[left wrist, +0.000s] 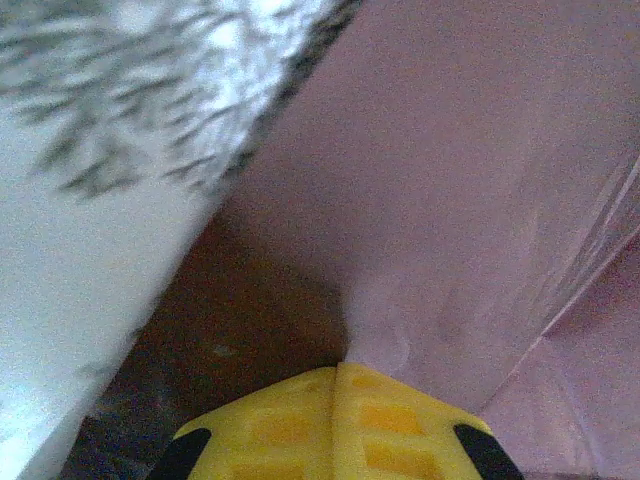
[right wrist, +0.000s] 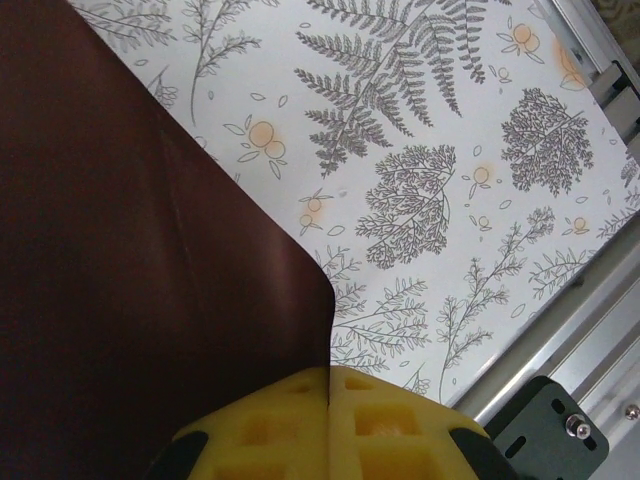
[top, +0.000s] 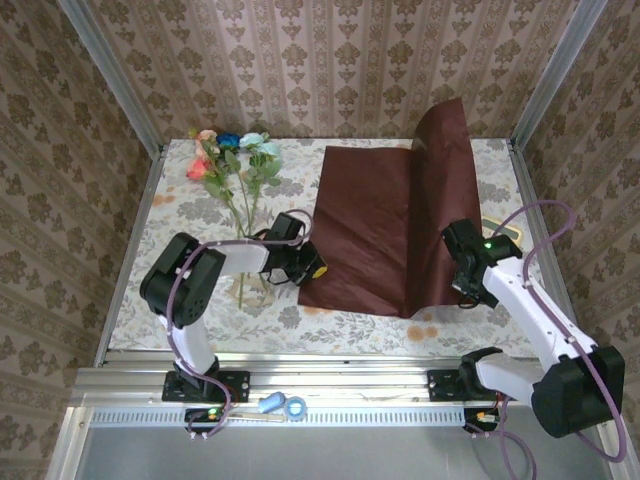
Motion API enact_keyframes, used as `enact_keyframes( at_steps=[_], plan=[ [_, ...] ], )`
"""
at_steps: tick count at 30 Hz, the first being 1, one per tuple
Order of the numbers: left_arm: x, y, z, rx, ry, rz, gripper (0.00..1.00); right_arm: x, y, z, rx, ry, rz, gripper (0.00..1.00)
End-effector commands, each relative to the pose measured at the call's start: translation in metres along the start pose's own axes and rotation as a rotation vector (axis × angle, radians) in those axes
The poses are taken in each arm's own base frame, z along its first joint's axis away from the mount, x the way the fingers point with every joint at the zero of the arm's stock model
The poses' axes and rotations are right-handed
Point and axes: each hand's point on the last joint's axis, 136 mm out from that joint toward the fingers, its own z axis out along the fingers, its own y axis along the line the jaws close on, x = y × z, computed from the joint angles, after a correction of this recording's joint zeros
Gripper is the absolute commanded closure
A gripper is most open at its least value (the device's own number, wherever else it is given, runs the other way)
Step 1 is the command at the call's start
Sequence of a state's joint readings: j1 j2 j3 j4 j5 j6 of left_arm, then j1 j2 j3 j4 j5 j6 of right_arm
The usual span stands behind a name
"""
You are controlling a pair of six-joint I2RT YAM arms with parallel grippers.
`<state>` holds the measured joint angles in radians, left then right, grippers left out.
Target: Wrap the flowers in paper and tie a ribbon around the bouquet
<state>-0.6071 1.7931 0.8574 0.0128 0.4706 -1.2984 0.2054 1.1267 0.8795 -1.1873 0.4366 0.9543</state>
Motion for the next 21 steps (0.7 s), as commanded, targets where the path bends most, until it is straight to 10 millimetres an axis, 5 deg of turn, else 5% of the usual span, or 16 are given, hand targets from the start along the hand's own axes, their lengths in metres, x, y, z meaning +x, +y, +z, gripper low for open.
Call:
enact_keyframes(
  at_steps=[1, 12, 17, 19, 21],
  plan=[
    [0.003, 0.071, -0.001, -0.183, -0.042, -0.164, 1.00, 0.003, -0.008, 0.006, 0.056, 0.028, 0.034, 1.00],
    [-0.010, 0.095, -0.023, -0.199, -0.085, -0.189, 1.00, 0.000, -0.017, 0.016, 0.077, 0.048, 0.082, 1.00],
    [-0.032, 0.089, -0.028, -0.217, -0.075, -0.118, 1.00, -0.022, -0.019, -0.001, 0.063, -0.010, 0.086, 0.53],
    [-0.048, 0.089, -0.030, -0.237, -0.066, -0.109, 1.00, -0.043, -0.006, -0.020, -0.022, -0.106, 0.069, 0.50],
    [-0.063, 0.088, -0.032, -0.260, -0.064, -0.090, 1.00, -0.058, 0.029, -0.031, -0.172, -0.162, -0.001, 0.52]
  ],
)
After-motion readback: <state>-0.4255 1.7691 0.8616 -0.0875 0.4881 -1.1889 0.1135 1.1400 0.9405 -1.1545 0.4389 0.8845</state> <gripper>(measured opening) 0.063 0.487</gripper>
